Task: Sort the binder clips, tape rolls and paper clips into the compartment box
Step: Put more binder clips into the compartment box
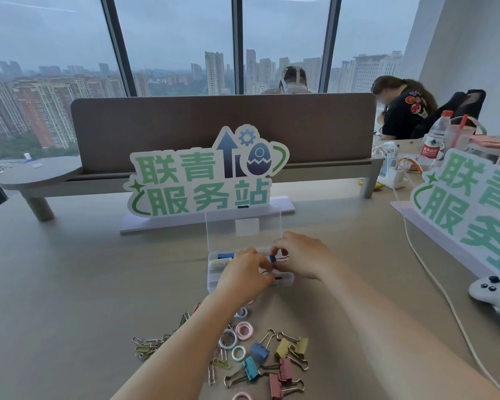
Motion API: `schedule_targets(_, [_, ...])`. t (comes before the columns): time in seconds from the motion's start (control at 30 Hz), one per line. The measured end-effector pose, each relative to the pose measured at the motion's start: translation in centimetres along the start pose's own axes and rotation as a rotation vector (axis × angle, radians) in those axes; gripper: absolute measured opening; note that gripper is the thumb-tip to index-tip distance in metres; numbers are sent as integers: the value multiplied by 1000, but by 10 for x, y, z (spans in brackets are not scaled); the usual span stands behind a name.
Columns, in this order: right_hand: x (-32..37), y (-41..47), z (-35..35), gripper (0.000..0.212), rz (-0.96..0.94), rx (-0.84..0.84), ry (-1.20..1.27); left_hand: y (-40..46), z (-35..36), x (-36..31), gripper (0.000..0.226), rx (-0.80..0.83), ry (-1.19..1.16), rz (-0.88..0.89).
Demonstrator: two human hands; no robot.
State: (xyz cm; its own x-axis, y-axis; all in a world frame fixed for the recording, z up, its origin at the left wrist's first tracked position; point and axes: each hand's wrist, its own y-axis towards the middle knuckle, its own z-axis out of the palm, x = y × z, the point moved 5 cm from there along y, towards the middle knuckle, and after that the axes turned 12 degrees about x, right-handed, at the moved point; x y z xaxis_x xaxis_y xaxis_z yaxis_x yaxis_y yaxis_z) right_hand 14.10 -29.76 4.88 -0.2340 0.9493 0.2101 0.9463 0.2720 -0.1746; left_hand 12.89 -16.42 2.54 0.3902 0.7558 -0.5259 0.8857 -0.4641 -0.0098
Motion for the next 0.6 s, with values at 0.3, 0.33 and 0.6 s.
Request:
schedule_targets(0.3, [0, -2, 7, 27, -14, 18, 55, -5, -3, 4, 18, -57, -30, 4])
schedule_targets(0.33, [-2, -2, 7, 25, -6, 1, 84, -6, -3, 4, 19, -55, -35, 1])
schedule_targets(0.6, [-5, -6, 19, 43, -5, -89, 156, -12, -5, 4, 28, -50, -58, 4])
